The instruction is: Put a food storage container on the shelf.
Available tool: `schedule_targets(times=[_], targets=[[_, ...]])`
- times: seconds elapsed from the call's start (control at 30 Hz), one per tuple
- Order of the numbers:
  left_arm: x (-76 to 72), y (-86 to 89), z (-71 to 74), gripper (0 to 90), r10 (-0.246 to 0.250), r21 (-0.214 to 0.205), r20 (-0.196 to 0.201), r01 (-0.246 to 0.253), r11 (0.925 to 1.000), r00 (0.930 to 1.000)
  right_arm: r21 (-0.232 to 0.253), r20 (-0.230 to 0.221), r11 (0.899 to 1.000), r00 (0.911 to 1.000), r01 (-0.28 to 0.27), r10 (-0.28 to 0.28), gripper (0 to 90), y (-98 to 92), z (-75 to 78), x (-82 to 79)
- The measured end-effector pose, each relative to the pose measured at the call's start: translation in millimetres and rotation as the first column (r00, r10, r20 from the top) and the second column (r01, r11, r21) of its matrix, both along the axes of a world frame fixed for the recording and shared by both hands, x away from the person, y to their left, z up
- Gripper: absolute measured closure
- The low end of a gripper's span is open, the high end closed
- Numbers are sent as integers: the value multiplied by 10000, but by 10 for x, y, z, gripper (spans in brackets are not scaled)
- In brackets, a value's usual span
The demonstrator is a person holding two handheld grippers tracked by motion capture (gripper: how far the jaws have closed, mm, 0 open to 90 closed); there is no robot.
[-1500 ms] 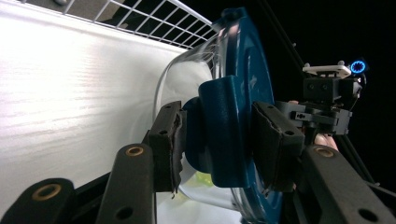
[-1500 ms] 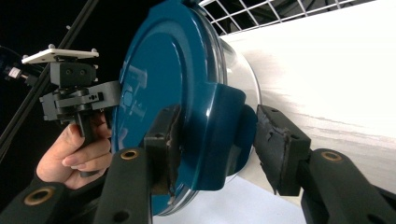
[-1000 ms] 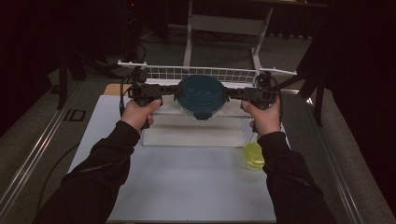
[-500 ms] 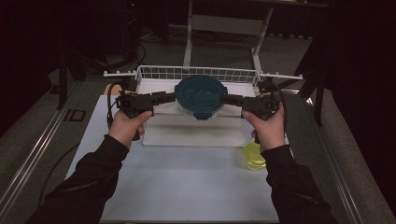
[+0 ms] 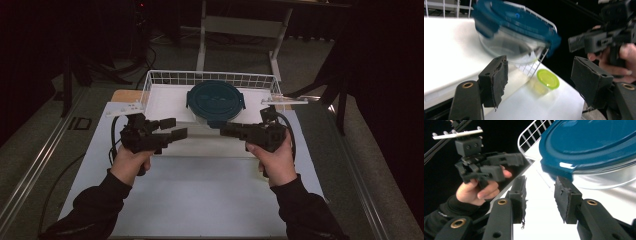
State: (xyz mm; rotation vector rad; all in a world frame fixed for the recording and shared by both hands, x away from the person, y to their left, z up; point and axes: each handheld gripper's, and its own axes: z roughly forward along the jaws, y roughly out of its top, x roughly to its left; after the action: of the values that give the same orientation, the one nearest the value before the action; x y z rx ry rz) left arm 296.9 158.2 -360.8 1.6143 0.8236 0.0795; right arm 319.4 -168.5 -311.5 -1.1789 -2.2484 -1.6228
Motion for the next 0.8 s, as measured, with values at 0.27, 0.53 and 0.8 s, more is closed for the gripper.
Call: schedule_targets(times=[0.27, 0.53, 0.8], targets=[[-244, -92, -316, 166, -12, 776, 540, -30, 9970, 9985, -79, 75, 9996, 9996, -257, 257, 767, 106, -55, -48], [-472, -183, -600, 15, -186, 1506, 740, 72, 9886, 9971, -279, 144, 9996, 9999, -80, 84, 896, 185, -81, -27], [-687, -240, -977, 6, -58, 1956, 368, -16, 9807, 9993, -644, 5, 9970, 9991, 435, -435, 897, 205, -156, 93]])
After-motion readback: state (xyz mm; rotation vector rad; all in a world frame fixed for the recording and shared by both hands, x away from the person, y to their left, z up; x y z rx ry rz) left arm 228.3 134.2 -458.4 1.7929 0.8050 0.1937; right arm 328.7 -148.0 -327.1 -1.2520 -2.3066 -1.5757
